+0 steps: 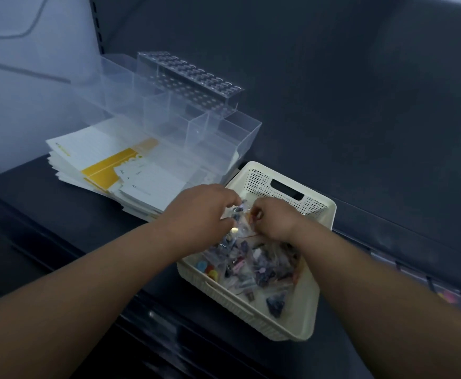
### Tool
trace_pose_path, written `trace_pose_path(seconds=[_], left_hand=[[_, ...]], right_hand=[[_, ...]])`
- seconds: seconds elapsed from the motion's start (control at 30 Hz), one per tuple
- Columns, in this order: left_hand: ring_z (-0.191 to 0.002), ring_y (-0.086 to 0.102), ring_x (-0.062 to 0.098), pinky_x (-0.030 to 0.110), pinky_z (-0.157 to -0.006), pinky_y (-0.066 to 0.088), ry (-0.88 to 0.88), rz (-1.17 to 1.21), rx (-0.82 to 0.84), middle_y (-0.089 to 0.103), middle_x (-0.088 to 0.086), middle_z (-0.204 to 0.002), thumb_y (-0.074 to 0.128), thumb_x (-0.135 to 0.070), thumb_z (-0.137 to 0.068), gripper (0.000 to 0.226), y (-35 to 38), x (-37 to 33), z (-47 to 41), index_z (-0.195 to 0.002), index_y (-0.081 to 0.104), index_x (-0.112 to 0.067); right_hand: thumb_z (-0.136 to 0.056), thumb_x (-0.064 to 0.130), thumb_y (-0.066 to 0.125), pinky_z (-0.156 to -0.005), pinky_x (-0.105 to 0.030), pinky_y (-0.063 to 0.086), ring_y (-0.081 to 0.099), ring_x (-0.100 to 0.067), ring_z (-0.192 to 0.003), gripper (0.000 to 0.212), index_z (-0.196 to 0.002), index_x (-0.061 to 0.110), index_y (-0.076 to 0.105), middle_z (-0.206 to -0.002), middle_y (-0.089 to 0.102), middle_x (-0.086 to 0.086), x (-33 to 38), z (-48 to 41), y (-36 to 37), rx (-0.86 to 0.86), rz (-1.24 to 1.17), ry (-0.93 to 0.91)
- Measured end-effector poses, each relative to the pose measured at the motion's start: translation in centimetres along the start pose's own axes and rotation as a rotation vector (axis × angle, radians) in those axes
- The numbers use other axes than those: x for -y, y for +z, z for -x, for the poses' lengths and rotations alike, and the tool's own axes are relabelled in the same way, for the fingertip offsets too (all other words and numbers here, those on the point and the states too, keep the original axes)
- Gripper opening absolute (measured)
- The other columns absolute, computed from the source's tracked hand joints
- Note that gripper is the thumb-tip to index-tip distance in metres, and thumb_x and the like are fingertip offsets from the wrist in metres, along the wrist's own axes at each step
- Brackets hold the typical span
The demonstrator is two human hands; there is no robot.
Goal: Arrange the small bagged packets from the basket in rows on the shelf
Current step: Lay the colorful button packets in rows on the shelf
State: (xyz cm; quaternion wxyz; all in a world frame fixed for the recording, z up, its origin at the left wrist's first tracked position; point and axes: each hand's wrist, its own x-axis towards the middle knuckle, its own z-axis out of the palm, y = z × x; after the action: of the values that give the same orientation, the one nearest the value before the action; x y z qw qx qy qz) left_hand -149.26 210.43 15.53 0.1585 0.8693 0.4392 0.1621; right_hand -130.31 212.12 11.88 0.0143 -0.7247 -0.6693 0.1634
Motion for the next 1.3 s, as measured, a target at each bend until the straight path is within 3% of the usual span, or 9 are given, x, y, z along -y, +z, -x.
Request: trace_pose_path(seconds=[0.17, 0.27, 0.33, 0.5, 0.6, 0.77, 0.93, 1.17, 1.3], left_hand=[[-0.104, 0.054, 0.013, 0.026, -0.084, 0.041, -0.013, 0.082, -0.018, 0.053, -0.007, -0.130, 0.061, -0.028, -0.088, 0.048, -0.3, -0.5, -0.3, -0.134, 0.047, -0.031], [-0.106, 0.055, 0.011, 0.025, -0.087, 0.044, -0.016, 0.206, 0.007, 0.053, -0.007, -0.128, 0.062, -0.029, -0.088, 0.051, -0.4, -1.6, -0.8, -0.136, 0.045, -0.031], [-0.093, 0.061, 0.013, 0.032, -0.083, 0.049, -0.058, 0.371, 0.060, 0.063, -0.005, -0.106, 0.065, -0.030, -0.086, 0.035, -0.4, -2.3, -1.2, -0.121, 0.058, -0.025], [-0.075, 0.064, 0.022, 0.043, -0.074, 0.053, -0.116, 0.470, -0.018, 0.066, 0.005, -0.079, 0.068, -0.024, -0.084, 0.010, -0.9, -1.9, -1.5, -0.085, 0.062, -0.015], [-0.076, 0.065, 0.017, 0.042, -0.076, 0.055, -0.154, 0.469, -0.097, 0.066, 0.000, -0.081, 0.068, -0.028, -0.083, 0.010, -1.5, -0.7, -1.3, -0.086, 0.063, -0.019], [-0.072, 0.063, 0.018, 0.040, -0.071, 0.054, -0.202, 0.430, -0.104, 0.065, 0.001, -0.076, 0.068, -0.028, -0.082, 0.013, -1.5, 1.0, -0.5, -0.083, 0.063, -0.016], [-0.068, 0.056, 0.011, 0.025, -0.062, 0.042, -0.210, 0.425, -0.086, 0.063, -0.002, -0.075, 0.068, -0.027, -0.082, 0.010, -1.4, 1.3, 0.2, -0.078, 0.060, -0.022], [-0.068, 0.055, 0.009, 0.024, -0.062, 0.042, -0.218, 0.452, -0.079, 0.062, -0.002, -0.075, 0.069, -0.025, -0.082, 0.010, -1.5, 1.3, 0.2, -0.077, 0.060, -0.021], [-0.068, 0.058, 0.012, 0.032, -0.068, 0.050, -0.244, 0.513, -0.066, 0.062, -0.005, -0.072, 0.070, -0.025, -0.081, 0.012, -1.6, 1.2, -0.1, -0.075, 0.060, -0.022]], right_hand=[[-0.089, 0.014, 0.059, -0.040, -0.019, 0.031, 0.047, -0.008, -0.043, 0.014, -0.080, 0.021, 0.066, -0.060, 0.055, 0.003, -0.2, 2.4, -3.7, 0.066, -0.667, 0.125], [-0.089, 0.013, 0.059, -0.048, -0.023, 0.026, 0.045, -0.009, -0.043, 0.017, -0.080, 0.024, 0.069, -0.053, 0.055, 0.000, -0.3, 4.3, -5.8, 0.233, -0.869, 0.100], [-0.089, 0.008, 0.060, -0.041, -0.018, 0.033, 0.048, -0.006, -0.043, 0.011, -0.084, 0.017, 0.065, -0.050, 0.055, 0.003, 0.4, 5.6, -6.7, 0.281, -0.967, 0.042], [-0.087, 0.006, 0.062, -0.035, -0.014, 0.036, 0.054, -0.004, -0.042, 0.013, -0.082, 0.016, 0.056, -0.062, 0.063, -0.001, 1.4, 6.5, -6.0, 0.107, -1.172, 0.094], [-0.087, 0.005, 0.061, -0.050, -0.019, 0.044, 0.057, -0.008, -0.052, 0.014, -0.081, 0.018, 0.060, -0.076, 0.063, -0.002, 2.0, 6.7, -3.9, 0.075, -1.024, 0.047], [-0.080, 0.009, 0.072, -0.074, -0.021, 0.050, 0.059, -0.004, -0.072, 0.030, -0.107, 0.021, 0.067, -0.084, 0.065, 0.005, 4.4, 7.8, -0.6, 0.329, -0.539, -0.319], [-0.076, 0.032, 0.073, -0.071, -0.023, 0.044, 0.057, -0.010, -0.084, 0.044, -0.116, 0.029, 0.054, -0.096, 0.060, 0.008, 5.5, 6.8, 1.4, 0.178, -0.132, -0.361], [-0.079, 0.024, 0.069, -0.067, -0.028, 0.043, 0.055, -0.016, -0.078, 0.019, -0.093, 0.019, 0.057, -0.083, 0.055, 0.006, 5.4, 6.0, 2.2, 0.144, -0.164, -0.326], [-0.084, 0.013, 0.066, -0.073, -0.029, 0.050, 0.059, -0.013, -0.073, 0.011, -0.078, 0.021, 0.062, -0.080, 0.064, 0.001, 4.1, 6.3, 0.9, 0.156, -0.473, -0.218]])
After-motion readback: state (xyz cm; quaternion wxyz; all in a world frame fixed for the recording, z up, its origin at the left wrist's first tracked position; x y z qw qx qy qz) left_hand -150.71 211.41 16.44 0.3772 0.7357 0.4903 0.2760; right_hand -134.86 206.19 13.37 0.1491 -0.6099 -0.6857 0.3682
